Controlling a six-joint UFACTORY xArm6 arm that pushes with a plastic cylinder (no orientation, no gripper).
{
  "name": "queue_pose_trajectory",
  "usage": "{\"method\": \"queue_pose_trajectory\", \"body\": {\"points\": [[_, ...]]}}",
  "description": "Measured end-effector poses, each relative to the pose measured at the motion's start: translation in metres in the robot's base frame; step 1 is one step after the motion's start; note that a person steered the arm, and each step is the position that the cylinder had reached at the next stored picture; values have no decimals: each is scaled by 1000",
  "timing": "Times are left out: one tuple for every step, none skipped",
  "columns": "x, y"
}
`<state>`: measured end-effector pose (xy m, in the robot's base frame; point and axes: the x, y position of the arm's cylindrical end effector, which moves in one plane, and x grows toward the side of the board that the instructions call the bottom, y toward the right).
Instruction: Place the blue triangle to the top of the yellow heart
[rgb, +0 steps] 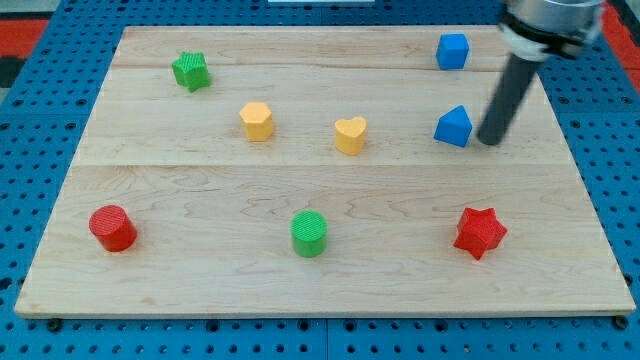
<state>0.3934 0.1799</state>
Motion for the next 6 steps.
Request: {"method": "queue_pose_trajectory", "body": {"points": [[-13, -83], [-11, -119], [11, -101], [25, -119], [-20, -130], [-34, -175]]}}
